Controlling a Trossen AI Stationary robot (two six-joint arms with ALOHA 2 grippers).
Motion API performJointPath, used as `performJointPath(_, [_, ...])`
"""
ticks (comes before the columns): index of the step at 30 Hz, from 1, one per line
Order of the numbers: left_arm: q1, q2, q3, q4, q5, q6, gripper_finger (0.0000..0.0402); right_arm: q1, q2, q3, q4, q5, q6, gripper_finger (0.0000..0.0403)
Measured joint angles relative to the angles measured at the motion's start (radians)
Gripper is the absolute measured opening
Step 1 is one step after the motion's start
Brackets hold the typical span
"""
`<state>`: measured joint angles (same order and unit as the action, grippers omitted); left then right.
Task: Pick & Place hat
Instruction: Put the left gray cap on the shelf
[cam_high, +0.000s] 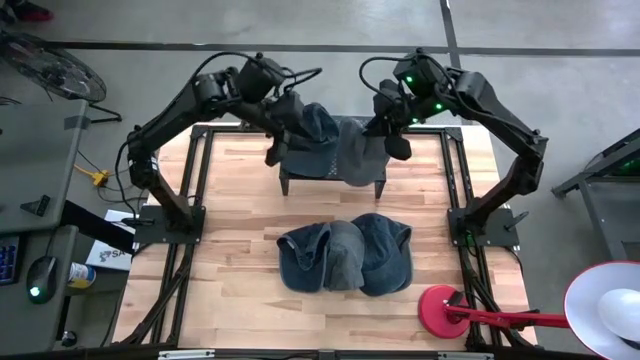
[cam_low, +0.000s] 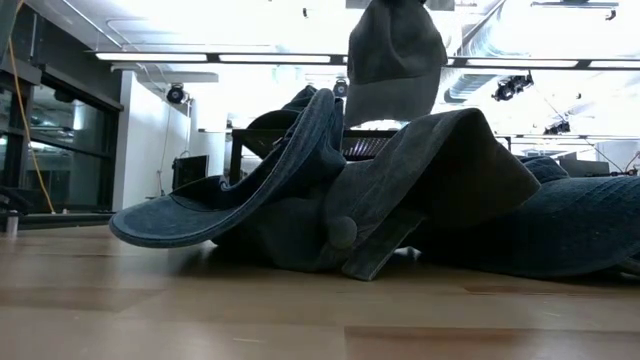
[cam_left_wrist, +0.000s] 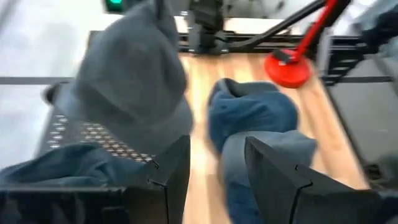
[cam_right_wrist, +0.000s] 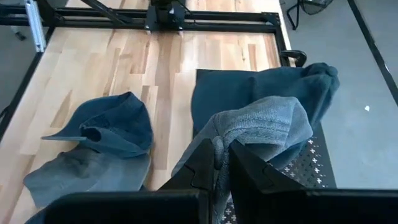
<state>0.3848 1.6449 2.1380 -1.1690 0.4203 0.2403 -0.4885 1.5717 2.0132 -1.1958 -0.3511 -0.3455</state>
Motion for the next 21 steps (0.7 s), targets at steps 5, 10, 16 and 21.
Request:
performJointPath(5, [0.062,0.001,-0.043,0.0,0.107,0.018,0.0149,-0.04,0.025,0.0,0.005,0.0,-0.001,0.0018])
performJointPath(10, [0.067,0.001,-0.085,0.038,0.115,0.029,0.0149,-0.07,0.062,0.0,0.006,-0.004,-0.012,0.0018])
performJointPath(16, [0.067,0.001,-0.094,0.074,0.114,0.028,0.0149,-0.096,0.109,0.0,0.019,0.005,-0.032,0.0018])
performJointPath(21, [0.067,0.002,-0.094,0.089,0.112,0.027,0.0149,-0.109,0.126,0.0,0.038,0.007,-0.051,0.0018])
